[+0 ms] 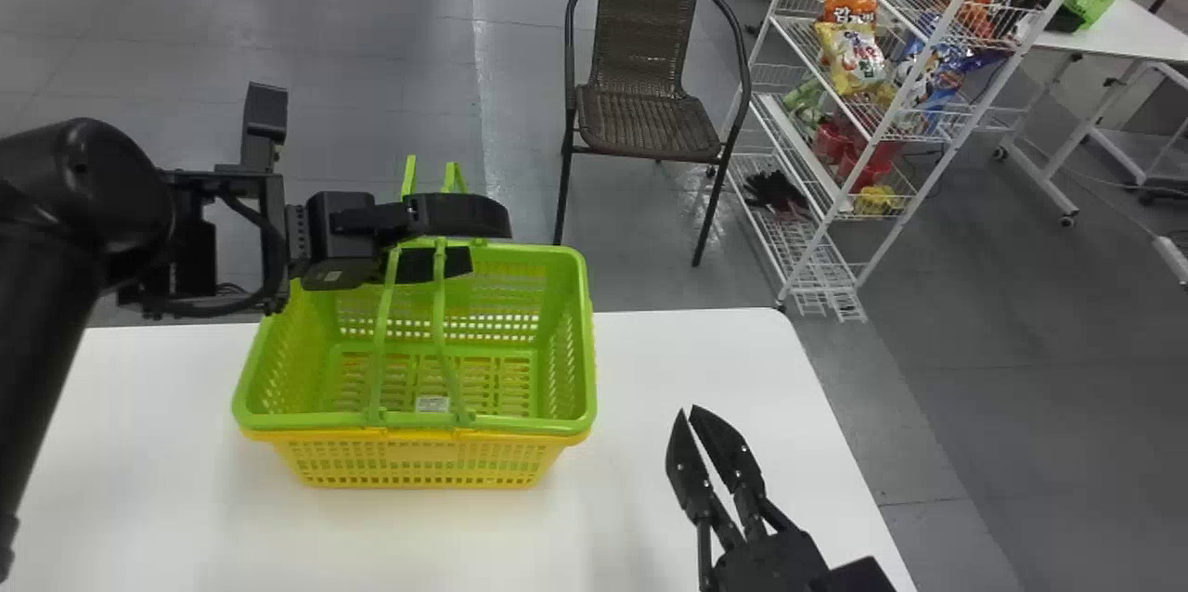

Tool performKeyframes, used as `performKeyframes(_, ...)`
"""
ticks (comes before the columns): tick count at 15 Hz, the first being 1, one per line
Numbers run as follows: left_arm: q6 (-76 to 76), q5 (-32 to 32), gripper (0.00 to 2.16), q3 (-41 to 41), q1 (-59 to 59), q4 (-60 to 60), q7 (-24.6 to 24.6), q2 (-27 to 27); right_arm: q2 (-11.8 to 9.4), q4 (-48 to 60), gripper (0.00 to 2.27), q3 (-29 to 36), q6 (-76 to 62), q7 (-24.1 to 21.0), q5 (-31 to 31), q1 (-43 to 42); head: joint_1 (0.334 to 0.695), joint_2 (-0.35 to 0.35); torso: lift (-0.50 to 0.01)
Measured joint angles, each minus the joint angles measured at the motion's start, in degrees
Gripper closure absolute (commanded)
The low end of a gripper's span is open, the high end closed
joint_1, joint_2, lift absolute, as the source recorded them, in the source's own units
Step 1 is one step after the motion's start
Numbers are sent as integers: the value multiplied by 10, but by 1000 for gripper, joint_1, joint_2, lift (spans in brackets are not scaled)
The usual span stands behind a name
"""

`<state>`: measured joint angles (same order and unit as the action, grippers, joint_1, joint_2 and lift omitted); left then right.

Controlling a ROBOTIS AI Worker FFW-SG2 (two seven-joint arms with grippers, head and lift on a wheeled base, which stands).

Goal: Grasp handle with right gripper to insert into left gripper then lift and swing left to center

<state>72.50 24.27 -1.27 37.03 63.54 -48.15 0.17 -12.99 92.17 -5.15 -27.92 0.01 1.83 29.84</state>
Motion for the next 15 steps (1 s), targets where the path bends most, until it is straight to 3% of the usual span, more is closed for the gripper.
performKeyframes(15,111,84,124,-10,76,-12,22,4,3,-120,110,16,-151,0,25,12,695,-325,0)
